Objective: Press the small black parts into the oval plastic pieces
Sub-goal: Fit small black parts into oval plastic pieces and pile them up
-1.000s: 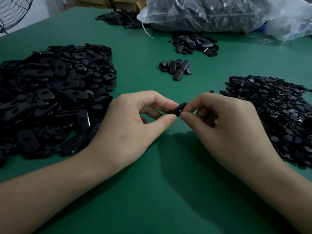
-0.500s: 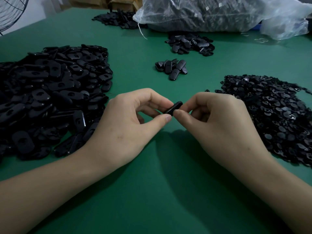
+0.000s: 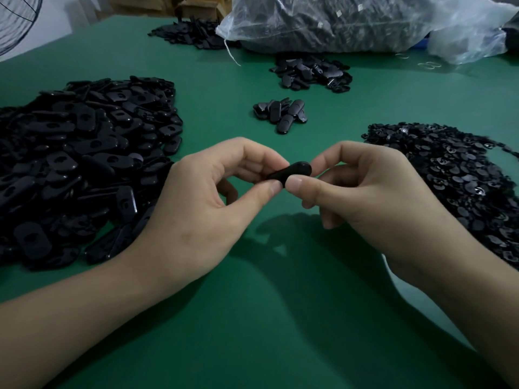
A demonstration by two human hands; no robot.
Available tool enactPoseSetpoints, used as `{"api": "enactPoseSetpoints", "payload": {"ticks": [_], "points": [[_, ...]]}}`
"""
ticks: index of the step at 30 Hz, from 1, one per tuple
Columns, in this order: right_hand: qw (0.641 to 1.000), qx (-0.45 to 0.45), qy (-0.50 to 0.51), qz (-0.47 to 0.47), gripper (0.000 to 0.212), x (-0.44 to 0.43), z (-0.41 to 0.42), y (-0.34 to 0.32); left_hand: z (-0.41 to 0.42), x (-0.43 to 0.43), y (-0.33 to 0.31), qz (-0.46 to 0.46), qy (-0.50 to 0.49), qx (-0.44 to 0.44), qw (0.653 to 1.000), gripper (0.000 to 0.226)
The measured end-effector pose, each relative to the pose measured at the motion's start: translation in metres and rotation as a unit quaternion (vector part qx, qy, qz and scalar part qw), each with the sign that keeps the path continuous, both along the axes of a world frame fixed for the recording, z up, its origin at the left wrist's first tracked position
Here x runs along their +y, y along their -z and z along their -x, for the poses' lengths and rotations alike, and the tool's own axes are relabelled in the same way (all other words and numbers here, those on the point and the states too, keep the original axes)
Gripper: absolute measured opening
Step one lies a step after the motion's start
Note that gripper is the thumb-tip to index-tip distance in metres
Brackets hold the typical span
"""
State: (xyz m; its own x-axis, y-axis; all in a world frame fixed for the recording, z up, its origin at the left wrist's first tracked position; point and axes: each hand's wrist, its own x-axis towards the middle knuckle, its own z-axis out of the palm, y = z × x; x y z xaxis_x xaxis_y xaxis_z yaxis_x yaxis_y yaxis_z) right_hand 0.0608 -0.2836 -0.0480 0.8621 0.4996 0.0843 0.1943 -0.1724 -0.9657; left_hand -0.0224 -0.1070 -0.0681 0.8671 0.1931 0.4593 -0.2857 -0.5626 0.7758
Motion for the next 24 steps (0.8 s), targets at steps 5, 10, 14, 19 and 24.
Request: {"api": "enactPoseSetpoints", "payload": {"ticks": [5,10,14,19,24], "points": [[0.996,0.065,-0.045,-0.049,0.032,0.001,0.0,0.0,-0.001,0.001,0.001,0.026,0.017,0.007,0.999,0.022],[0.993,0.087,-0.053,-0.057,0.033,0.003,0.003,0.0,-0.003,0.002,0.003,0.038,0.023,0.025,0.999,0.015],[0.988,0.116,-0.064,-0.082,0.03,0.005,0.005,0.002,-0.003,0.003,0.002,0.055,0.022,0.026,0.998,0.015],[0.97,0.18,-0.103,-0.126,0.03,0.007,0.009,0.004,-0.002,0.001,0.0,0.075,0.013,0.008,0.997,0.016],[0.959,0.208,-0.117,-0.15,0.03,0.009,0.009,0.005,0.001,0.0,-0.002,0.045,-0.007,-0.017,0.999,0.016]]}}
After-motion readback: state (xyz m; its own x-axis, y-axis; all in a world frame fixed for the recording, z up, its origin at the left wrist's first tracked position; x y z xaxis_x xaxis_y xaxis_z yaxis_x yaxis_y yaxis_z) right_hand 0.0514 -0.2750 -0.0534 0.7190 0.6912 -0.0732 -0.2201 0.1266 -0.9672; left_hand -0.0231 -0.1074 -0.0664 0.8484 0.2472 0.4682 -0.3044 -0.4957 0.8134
